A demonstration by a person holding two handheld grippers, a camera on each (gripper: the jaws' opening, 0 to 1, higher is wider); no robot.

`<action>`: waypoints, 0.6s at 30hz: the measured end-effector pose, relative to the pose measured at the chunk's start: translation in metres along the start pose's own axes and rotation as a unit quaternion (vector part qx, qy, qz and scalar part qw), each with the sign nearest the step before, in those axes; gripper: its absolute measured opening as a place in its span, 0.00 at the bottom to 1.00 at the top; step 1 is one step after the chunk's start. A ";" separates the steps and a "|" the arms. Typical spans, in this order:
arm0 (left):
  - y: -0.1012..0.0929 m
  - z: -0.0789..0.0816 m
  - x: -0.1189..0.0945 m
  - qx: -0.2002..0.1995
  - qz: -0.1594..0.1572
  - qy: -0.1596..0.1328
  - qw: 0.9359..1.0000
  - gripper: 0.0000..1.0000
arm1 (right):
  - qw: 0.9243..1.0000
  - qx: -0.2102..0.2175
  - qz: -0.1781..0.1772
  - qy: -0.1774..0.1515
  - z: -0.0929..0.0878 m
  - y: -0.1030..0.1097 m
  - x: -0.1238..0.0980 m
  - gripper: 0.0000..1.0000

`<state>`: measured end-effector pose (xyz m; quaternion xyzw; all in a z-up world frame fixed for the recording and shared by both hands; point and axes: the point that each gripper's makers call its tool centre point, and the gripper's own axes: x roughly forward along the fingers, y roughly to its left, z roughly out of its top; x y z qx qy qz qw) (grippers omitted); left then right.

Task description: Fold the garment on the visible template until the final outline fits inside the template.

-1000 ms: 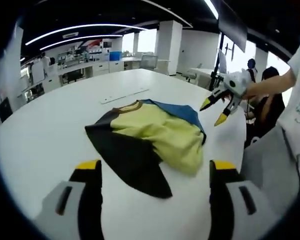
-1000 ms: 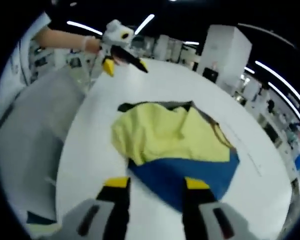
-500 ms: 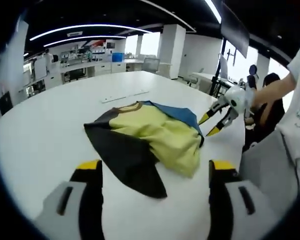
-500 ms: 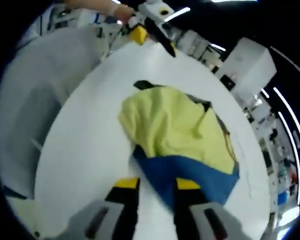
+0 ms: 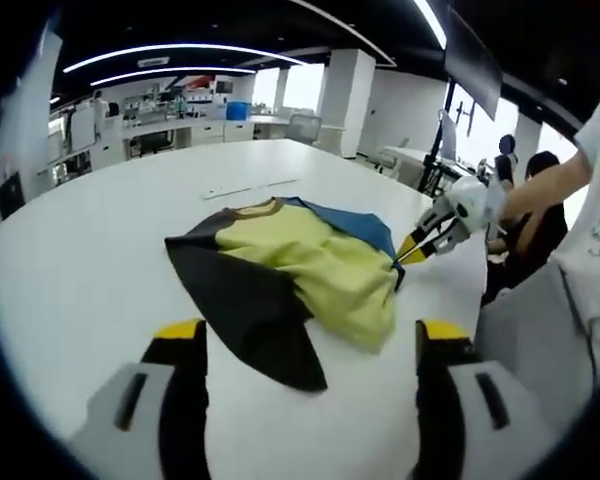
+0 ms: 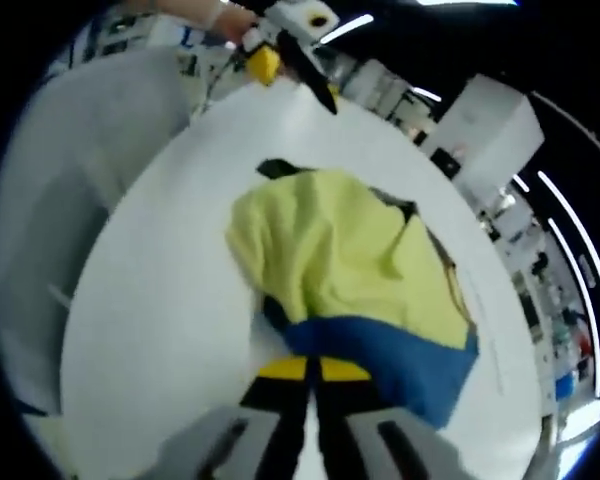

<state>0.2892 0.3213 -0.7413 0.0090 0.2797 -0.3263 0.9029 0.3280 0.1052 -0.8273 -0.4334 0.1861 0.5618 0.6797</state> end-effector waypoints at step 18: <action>0.000 -0.001 0.003 -0.006 -0.002 -0.006 1.000 0.82 | 0.998 0.000 -0.034 -0.059 0.068 -0.071 -0.028 0.00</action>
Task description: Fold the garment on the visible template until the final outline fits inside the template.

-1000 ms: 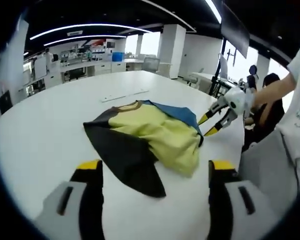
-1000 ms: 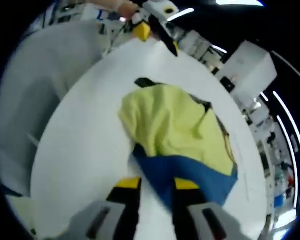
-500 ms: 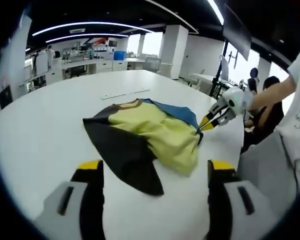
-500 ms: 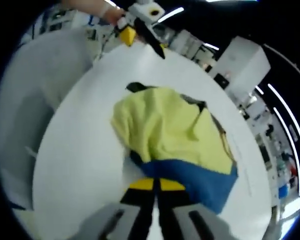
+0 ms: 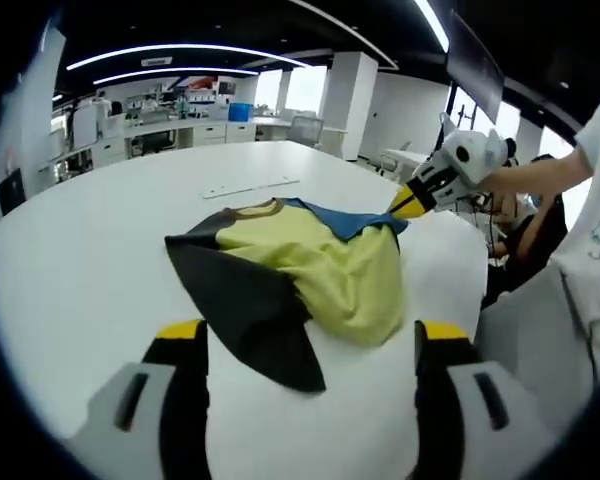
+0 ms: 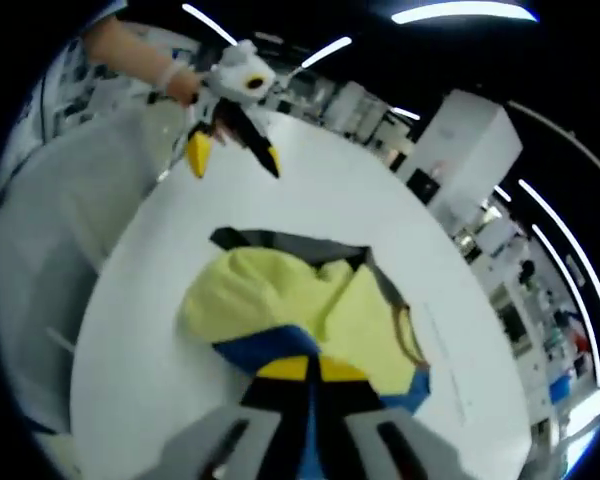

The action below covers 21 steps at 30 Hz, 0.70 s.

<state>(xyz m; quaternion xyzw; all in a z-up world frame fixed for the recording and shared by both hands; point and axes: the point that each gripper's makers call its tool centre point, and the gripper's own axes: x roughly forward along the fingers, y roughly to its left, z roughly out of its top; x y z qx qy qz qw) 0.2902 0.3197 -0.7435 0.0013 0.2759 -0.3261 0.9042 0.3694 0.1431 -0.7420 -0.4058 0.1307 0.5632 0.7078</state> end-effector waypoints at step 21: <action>0.007 -0.006 0.002 -0.020 0.006 -0.002 1.000 0.81 | 0.998 0.030 0.020 0.044 0.004 -0.046 0.085 0.00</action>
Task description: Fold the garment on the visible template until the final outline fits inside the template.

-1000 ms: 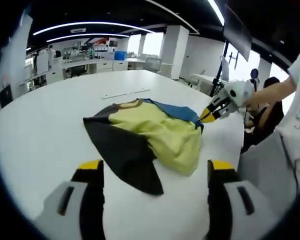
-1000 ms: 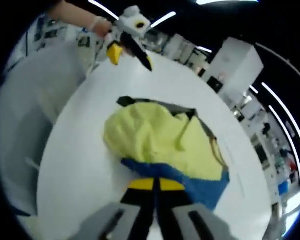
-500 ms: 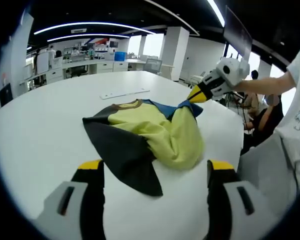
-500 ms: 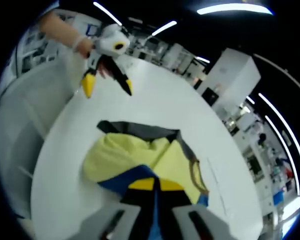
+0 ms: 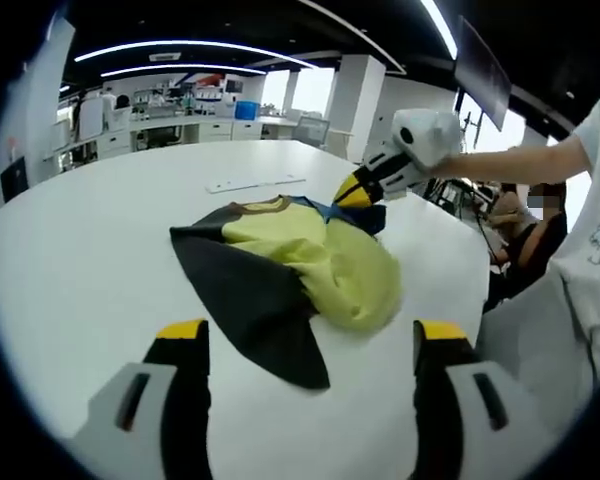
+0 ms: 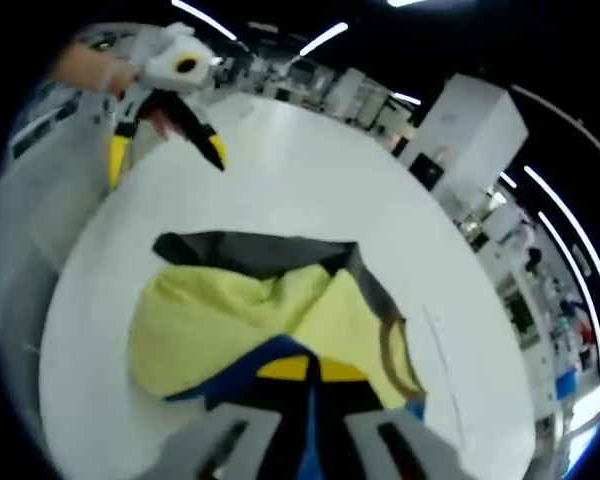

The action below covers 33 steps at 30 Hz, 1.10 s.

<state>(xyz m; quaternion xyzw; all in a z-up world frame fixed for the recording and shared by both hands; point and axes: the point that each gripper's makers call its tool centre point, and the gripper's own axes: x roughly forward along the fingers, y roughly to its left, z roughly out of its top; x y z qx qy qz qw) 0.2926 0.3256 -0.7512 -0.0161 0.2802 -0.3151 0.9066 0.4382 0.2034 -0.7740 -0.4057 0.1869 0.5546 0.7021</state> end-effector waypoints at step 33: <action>-0.007 0.001 0.011 -0.001 -0.019 0.011 1.000 0.81 | 0.987 0.151 0.038 0.049 -0.036 0.005 0.041 0.00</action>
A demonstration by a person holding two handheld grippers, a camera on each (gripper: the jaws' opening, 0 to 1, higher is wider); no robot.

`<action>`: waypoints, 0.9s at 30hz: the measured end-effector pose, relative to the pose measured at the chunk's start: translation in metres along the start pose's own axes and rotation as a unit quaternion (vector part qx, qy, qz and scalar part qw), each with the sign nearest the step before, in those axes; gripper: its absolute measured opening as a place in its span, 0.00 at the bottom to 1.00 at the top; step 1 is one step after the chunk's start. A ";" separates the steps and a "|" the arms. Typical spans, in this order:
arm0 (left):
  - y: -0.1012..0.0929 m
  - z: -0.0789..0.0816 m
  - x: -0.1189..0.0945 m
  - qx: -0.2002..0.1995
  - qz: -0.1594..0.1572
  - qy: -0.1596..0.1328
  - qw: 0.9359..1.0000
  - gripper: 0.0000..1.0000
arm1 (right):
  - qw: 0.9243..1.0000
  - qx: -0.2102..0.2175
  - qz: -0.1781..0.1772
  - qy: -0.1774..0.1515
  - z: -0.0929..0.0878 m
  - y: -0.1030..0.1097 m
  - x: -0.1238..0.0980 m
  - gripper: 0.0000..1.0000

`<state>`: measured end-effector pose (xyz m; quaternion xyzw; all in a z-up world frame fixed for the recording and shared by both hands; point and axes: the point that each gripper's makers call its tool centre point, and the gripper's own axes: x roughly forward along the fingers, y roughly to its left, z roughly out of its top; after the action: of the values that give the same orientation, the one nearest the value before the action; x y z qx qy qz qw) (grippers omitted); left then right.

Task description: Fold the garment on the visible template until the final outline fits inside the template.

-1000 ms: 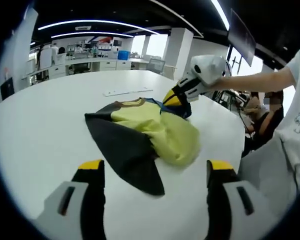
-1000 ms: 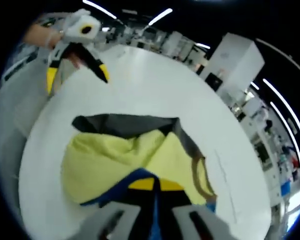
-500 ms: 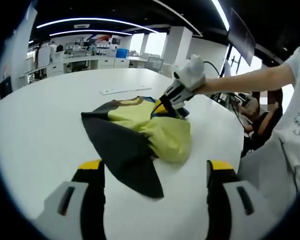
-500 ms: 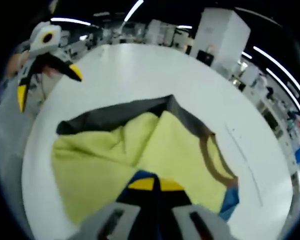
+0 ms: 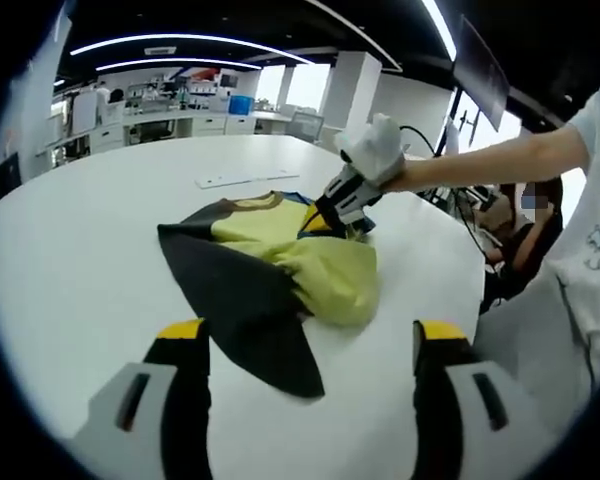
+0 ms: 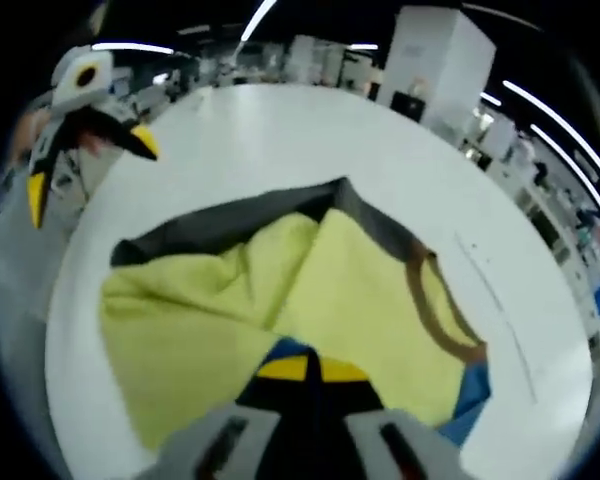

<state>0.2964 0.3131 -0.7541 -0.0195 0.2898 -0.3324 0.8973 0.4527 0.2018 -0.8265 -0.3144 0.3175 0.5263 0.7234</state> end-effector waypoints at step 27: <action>-0.008 0.005 0.004 0.018 -0.009 -0.004 1.000 0.82 | 0.991 0.090 -0.028 -0.098 -0.039 0.008 -0.078 0.51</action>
<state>0.2970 0.3030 -0.7499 -0.0074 0.2801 -0.3457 0.8955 0.4214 0.1290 -0.7896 -0.2033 0.2823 0.5034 0.7909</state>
